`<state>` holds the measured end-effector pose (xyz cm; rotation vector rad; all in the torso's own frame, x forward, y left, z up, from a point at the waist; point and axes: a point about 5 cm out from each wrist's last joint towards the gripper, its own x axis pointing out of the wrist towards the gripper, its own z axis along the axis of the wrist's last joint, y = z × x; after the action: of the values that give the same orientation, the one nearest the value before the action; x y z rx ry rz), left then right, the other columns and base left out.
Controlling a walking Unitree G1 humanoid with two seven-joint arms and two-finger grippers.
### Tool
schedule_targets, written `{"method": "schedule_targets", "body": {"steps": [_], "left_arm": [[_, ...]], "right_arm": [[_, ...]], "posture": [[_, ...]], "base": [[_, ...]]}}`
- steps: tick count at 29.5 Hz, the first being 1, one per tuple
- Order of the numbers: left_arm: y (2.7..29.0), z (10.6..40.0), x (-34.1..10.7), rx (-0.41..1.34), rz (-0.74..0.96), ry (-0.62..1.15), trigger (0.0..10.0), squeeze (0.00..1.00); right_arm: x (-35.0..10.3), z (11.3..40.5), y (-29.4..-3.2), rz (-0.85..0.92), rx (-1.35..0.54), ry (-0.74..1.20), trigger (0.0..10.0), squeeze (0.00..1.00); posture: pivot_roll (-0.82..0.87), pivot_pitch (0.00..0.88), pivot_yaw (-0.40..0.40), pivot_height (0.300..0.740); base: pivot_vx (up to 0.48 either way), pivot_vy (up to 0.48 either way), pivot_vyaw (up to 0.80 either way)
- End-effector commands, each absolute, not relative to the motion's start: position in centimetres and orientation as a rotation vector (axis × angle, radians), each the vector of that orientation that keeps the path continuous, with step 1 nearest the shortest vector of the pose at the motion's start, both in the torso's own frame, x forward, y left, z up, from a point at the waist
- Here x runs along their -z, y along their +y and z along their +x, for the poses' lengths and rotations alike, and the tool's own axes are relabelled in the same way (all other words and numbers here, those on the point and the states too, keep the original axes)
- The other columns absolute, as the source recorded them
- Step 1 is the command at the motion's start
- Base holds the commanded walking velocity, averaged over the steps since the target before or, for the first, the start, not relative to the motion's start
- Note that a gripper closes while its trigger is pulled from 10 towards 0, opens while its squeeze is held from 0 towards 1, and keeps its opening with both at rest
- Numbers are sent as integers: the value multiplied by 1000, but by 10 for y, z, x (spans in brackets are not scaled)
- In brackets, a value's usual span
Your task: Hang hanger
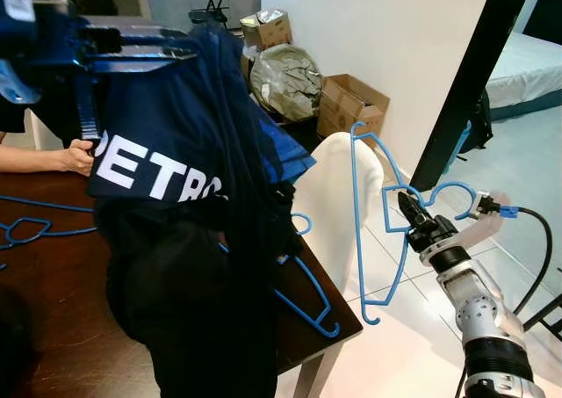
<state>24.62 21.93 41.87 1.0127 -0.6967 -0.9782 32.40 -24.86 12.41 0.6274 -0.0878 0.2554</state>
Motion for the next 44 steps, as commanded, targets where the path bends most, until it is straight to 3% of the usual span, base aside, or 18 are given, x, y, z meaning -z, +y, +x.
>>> {"method": "schedule_targets", "body": {"steps": [1,7,11,12,18,20,21,27,29,30,31,34,35,42,44], "left_arm": [[239,255,-405,839,1119,-563,0,0],[260,266,-375,751,1155,-407,0,0],[274,278,-301,648,1063,-256,0,0],[266,275,-274,636,949,-267,0,0],[233,259,-218,601,679,-283,0,0],[227,256,-210,608,652,-274,0,0],[221,252,-203,635,621,-263,1059,0],[208,241,-196,698,546,-256,824,0],[199,234,-189,733,503,-226,1961,0],[199,234,-189,733,503,-226,1961,0],[197,231,-184,742,484,-189,4745,0],[196,229,-181,744,475,-163,4745,0],[199,228,-175,722,482,-111,10000,1000],[213,226,-171,614,518,-17,10000,1000],[221,220,-192,595,395,-78,10000,1000]], "right_arm": [[-123,325,-245,619,-258,-83,10000,0],[-122,325,-244,620,-260,-80,10000,0],[-123,327,-243,612,-274,-64,10000,0],[-123,327,-243,610,-276,-62,10000,0],[-123,327,-244,608,-284,-48,10000,0],[-123,328,-244,606,-286,-44,10000,0],[-123,328,-243,604,-289,-41,10000,0],[-122,327,-244,607,-288,-39,10000,0],[-122,327,-245,608,-286,-38,10000,0],[-122,327,-245,608,-286,-38,10000,0],[-122,327,-245,608,-286,-37,10000,0],[-122,327,-246,608,-286,-36,10000,0],[-121,327,-246,606,-287,-32,10000,0],[-120,327,-245,598,-295,-18,10000,0],[-119,327,-245,597,-299,-10,10000,0]], "posture": [[42,0,0,740],[47,0,-9,740],[62,0,-26,740],[67,0,-29,740],[83,0,-48,740],[85,0,-48,740],[85,0,-48,740],[87,0,-41,740],[86,0,-42,740],[86,0,-42,740],[86,0,-42,740],[86,0,-42,740],[86,0,-48,740],[88,0,-52,740],[90,0,-51,740]], "base": [[0,0,0],[0,0,0],[0,0,0],[0,0,0],[0,0,0],[0,0,0],[0,0,0],[0,0,0],[0,0,0],[0,0,0],[0,0,0],[0,0,0],[0,0,0],[0,0,0],[0,0,0]]}}
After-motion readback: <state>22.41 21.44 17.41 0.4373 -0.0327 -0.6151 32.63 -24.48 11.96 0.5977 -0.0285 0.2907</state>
